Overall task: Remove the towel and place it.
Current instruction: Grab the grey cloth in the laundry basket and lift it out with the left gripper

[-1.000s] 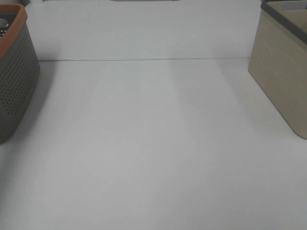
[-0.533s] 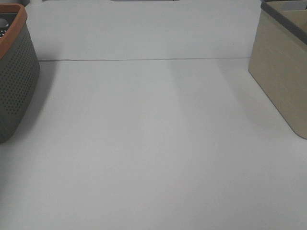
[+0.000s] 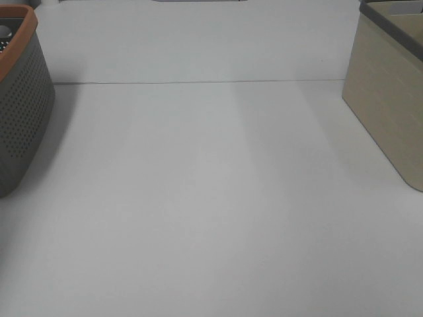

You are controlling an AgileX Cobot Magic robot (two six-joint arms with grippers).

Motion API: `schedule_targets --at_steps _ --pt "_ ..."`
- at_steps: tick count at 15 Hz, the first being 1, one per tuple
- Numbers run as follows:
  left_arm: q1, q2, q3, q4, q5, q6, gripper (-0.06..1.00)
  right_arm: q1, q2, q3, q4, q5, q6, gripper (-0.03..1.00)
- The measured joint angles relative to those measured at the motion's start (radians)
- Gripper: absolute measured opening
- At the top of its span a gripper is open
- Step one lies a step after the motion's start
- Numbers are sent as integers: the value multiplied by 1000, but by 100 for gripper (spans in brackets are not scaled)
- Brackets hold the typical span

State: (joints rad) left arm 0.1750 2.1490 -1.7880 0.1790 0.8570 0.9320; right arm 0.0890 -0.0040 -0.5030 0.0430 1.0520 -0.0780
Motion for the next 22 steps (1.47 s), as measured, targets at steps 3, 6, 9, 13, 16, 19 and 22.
schedule_targets --at_steps 3,6,9,13,16,19,22 --pt "0 1 0 41 -1 0 71 0 0 0 -7 0 19 76" --pt "0 1 0 55 9 0 64 0 0 0 -21 0 27 76" --pt "0 4 0 59 8 0 62 0 0 0 -21 0 27 76" --pt "0 40 0 63 -2 0 61 0 0 0 -21 0 28 76" --pt "0 41 0 67 -10 0 51 0 0 0 -21 0 28 76" --pt "0 41 0 78 -25 -65 19 0 0 0 -21 0 28 76" --pt "0 41 0 119 -32 -149 0 0 0 0 -21 0 28 76"
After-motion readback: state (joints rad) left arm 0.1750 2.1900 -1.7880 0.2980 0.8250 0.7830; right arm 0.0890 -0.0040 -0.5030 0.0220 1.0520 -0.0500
